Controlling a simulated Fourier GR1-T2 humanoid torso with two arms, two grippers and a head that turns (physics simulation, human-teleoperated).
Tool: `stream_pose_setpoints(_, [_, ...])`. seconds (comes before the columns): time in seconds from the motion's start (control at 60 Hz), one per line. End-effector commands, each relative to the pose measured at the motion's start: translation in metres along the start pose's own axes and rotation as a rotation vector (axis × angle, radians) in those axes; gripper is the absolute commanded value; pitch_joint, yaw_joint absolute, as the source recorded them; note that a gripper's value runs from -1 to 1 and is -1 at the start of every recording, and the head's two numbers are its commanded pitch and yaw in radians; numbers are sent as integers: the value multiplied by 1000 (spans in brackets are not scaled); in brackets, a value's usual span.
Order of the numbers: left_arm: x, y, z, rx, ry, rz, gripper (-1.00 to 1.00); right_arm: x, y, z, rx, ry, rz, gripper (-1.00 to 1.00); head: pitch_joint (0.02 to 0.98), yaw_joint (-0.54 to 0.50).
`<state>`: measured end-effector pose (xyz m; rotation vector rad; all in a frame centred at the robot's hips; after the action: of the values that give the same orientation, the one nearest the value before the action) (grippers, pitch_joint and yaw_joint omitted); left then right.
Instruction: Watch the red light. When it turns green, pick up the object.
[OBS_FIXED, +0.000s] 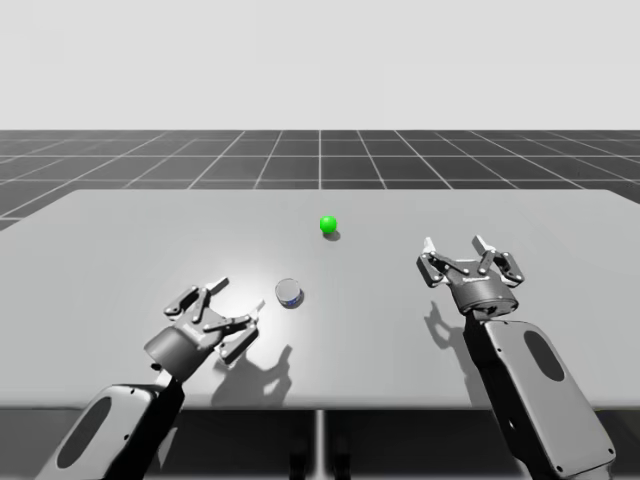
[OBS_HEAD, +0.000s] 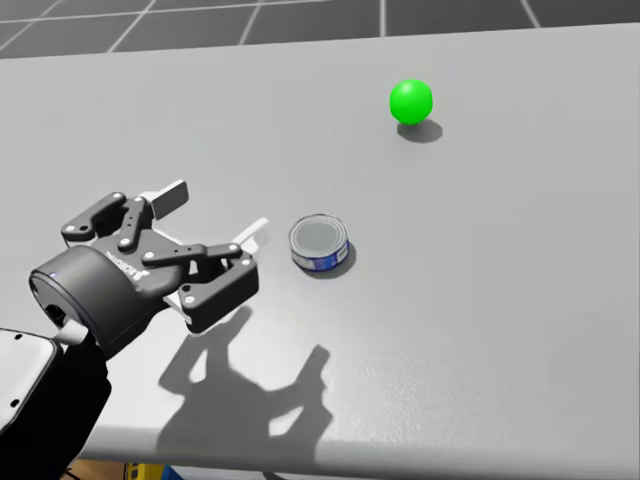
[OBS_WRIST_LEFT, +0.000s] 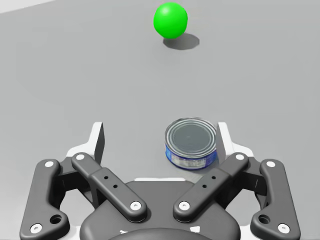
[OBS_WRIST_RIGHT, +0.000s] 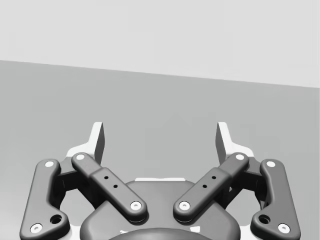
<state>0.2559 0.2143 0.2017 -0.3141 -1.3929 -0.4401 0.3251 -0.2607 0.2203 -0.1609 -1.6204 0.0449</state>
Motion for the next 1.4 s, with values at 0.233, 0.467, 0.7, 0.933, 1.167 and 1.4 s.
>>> stream_pose_setpoints(0.233, [-42, -31, -29, -57, 100, -1, -1000, 0, -1, -1, 3, 4, -10, -1000, 828, 134])
stream_pose_setpoints(0.467, [-44, -42, -50, -28, 119, -25, -1000, 0, -2, -1, 4, 2, -12, -1000, 828, 132])
stream_pose_setpoints(0.7, [-45, -45, -77, 3, 150, -29, -1000, 1, -2, -1, 3, 0, -12, -1000, 832, 132])
stream_pose_setpoints(0.933, [-49, -42, -98, 37, 161, -44, -1000, 2, -2, 0, 4, -3, -14, -1000, 835, 130])
stream_pose_setpoints(1.167, [-58, -41, -108, 41, 202, -12, -1000, 3, -3, 0, 2, -7, -16, -1000, 837, 128])
stream_pose_setpoints(1.4, [-62, -41, -107, 38, 203, -4, 961, 5, -3, 1, 2, -12, -18, -1000, 833, 129])
